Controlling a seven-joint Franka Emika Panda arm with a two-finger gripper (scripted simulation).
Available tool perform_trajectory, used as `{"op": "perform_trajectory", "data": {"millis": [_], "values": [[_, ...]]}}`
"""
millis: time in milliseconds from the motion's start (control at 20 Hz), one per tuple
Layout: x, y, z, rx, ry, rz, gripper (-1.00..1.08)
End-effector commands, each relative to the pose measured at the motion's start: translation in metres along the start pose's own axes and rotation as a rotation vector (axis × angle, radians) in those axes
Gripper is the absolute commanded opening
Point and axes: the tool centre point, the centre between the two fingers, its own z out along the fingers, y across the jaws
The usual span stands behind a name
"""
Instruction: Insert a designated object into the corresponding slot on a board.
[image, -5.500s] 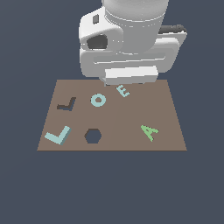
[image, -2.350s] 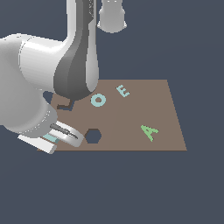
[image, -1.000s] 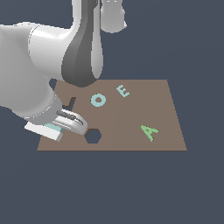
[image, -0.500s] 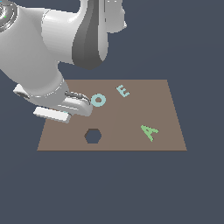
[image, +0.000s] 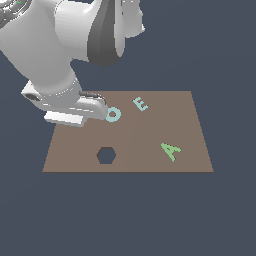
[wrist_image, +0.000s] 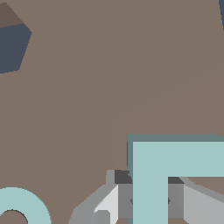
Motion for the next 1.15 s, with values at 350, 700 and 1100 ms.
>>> {"op": "perform_trajectory", "data": {"millis": [350, 700, 1100], "values": [[-0.0069, 0.0012, 0.0012, 0.000, 0.000, -0.015, -1.00], [-0.0087, 0.0021, 0.0092, 0.000, 0.001, -0.020, 1.00], [-0.0087, 0.0021, 0.0092, 0.000, 0.001, -0.020, 1.00]]}}
